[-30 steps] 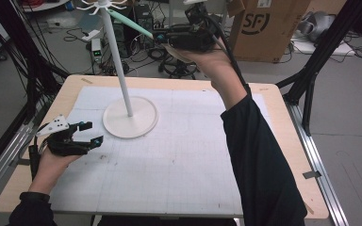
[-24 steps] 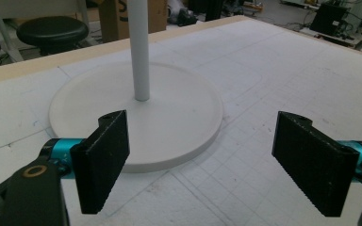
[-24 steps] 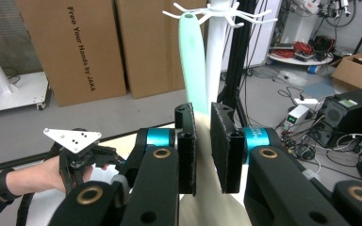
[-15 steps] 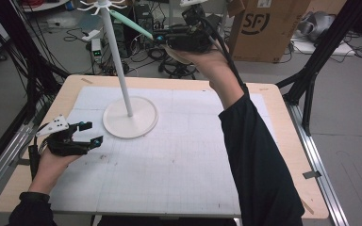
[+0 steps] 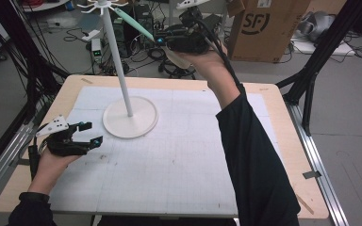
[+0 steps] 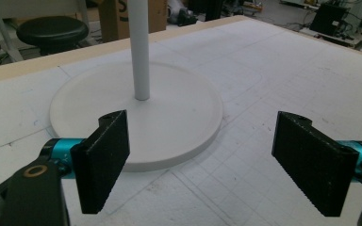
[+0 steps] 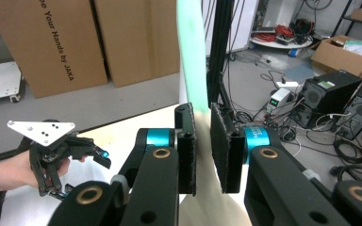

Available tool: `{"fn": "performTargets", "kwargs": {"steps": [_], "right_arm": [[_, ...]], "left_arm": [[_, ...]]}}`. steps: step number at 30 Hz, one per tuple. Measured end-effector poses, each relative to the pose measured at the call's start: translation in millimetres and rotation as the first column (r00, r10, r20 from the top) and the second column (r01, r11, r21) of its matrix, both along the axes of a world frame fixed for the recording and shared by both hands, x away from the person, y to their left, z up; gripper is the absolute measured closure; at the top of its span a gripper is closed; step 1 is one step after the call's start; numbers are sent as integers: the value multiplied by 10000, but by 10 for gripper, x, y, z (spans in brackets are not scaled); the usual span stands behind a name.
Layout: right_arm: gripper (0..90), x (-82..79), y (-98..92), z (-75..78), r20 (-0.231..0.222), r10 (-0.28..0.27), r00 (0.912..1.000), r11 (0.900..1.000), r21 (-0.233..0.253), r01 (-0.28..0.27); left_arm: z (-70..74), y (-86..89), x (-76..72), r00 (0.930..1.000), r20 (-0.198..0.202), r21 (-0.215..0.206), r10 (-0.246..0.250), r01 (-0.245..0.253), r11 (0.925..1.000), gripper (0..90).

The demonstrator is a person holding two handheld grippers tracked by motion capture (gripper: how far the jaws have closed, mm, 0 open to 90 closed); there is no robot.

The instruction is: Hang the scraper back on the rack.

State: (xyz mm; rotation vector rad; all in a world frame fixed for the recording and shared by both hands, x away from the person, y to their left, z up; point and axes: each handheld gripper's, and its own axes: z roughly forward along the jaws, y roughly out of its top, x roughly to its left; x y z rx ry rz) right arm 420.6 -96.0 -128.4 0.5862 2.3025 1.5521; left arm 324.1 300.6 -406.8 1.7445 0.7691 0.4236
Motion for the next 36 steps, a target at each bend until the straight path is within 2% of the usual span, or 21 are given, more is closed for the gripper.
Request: {"fn": "performTargets", "kwargs": {"steps": [5,9,11,14,19,22,26,31,34,36], "right_arm": [[812,19,9,-21,-10,-83,10000,10000,-22,83],[790,27,47,-56,-94,54,9999,9999,-146,-55],[707,22,56,-80,-47,23,10000,9998,-195,-24],[643,24,8,-117,-32,-6,10000,10000,-44,6],[511,-7,-180,-258,12,4,10000,10000,3,-4],[463,-86,-365,-418,8,151,9999,9998,159,-152],[404,-227,-663,-731,17,255,9997,9993,288,-255],[330,-437,-1079,-1173,-185,-93,9998,9981,601,104],[282,-553,-1296,-1422,-253,-359,9990,9978,557,373],[265,-628,-1423,-1579,-472,-529,9975,9955,762,564]], "left_arm": [[-3,-3,0,10000,-13,23,-11,11,10000,203],[-3,-4,-1,10000,-13,7,-22,22,10000,203],[-5,1,1,10000,-1,7,-28,28,10000,203],[-6,7,0,10000,-9,-7,-13,13,10000,202],[-7,18,0,10000,-36,-18,7,-7,10000,203],[-9,17,1,10000,-39,8,13,-13,10000,203],[-13,14,6,10000,-54,40,4,-4,10000,202],[-13,15,8,10000,-43,61,72,-72,10000,201],[-15,17,9,9999,-42,71,147,-146,9999,201],[-16,22,11,9998,-56,96,187,-187,9998,201]]}}
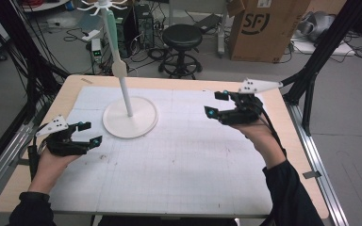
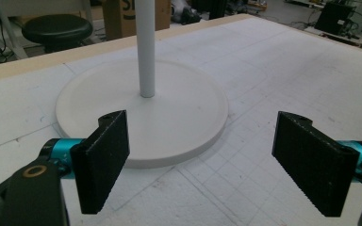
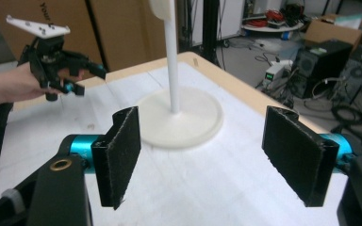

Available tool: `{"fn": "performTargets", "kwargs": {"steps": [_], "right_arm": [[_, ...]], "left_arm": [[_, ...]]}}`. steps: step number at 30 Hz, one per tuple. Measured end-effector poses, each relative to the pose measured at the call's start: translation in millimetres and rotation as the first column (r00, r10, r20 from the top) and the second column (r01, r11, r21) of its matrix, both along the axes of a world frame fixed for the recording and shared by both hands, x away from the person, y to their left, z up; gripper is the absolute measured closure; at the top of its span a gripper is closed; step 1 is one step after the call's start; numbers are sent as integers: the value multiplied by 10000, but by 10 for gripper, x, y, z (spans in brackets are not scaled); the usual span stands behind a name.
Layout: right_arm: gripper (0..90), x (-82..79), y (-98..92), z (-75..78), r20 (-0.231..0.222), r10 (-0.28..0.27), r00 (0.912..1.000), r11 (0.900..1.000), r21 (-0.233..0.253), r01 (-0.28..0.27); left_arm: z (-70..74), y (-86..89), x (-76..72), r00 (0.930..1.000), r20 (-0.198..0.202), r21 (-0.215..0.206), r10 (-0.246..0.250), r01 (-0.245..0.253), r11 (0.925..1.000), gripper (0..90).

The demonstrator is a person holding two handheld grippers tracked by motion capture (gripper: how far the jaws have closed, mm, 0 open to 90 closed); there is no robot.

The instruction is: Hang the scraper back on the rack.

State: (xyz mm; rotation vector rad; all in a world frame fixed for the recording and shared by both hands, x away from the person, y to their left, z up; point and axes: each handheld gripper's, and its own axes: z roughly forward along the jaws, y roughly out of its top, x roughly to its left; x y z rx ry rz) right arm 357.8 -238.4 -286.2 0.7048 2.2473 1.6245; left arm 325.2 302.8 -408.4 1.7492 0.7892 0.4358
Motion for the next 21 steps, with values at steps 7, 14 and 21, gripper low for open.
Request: {"fn": "performTargets", "kwargs": {"steps": [7,14,21], "right_arm": [[222,-193,-289,-468,-290,-446,9986,9990,58,447],[205,-283,-447,-766,-538,-749,9957,9967,276,765],[196,-295,-504,-881,-837,-883,9926,9958,150,898]], "left_arm": [[-16,-1,21,10000,8,120,88,-88,9999,201],[-34,-18,33,9999,-53,200,132,-130,9997,200],[-54,-60,37,9999,-121,460,56,-51,9989,201]]}}
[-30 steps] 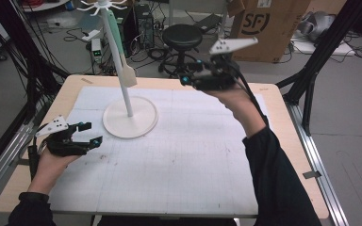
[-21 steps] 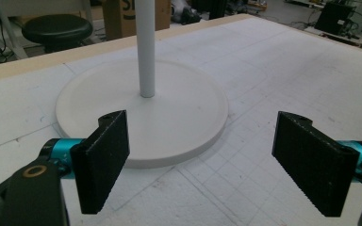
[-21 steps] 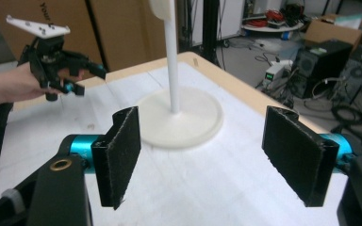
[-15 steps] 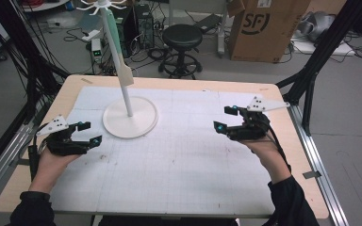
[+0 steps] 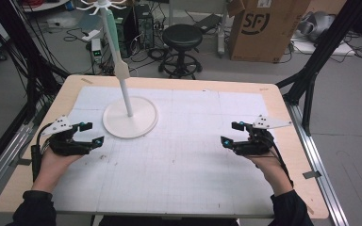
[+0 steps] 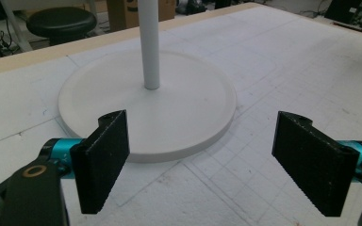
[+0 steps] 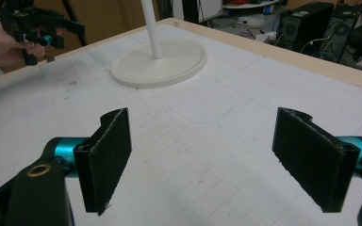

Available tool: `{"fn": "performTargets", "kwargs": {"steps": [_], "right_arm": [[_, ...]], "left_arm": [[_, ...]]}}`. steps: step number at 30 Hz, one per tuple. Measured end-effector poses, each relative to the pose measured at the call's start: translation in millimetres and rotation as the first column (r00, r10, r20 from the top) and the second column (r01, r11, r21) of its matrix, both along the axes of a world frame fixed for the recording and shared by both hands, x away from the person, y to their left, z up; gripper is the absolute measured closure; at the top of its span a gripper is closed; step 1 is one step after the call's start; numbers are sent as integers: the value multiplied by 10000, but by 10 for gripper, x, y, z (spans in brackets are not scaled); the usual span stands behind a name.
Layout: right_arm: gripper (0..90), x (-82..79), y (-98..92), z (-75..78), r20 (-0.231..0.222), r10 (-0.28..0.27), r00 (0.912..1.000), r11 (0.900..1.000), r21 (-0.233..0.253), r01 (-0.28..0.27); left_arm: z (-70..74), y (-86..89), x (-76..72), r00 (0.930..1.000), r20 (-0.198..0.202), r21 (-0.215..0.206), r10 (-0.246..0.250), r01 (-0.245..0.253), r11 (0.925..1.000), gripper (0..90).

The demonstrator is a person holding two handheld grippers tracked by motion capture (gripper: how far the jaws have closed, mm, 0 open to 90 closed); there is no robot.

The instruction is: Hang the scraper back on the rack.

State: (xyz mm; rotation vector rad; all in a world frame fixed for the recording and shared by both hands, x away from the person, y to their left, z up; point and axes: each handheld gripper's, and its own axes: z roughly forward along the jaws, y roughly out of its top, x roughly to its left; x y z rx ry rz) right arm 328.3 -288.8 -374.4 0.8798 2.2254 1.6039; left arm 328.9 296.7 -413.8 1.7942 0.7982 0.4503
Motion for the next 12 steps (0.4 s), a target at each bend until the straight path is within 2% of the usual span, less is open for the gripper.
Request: {"fn": "performTargets", "kwargs": {"steps": [12], "right_arm": [[183,45,-49,-36,-47,-102,9999,9998,164,102]], "left_arm": [[-17,-29,-10,10000,-74,173,-27,28,9998,200]]}}
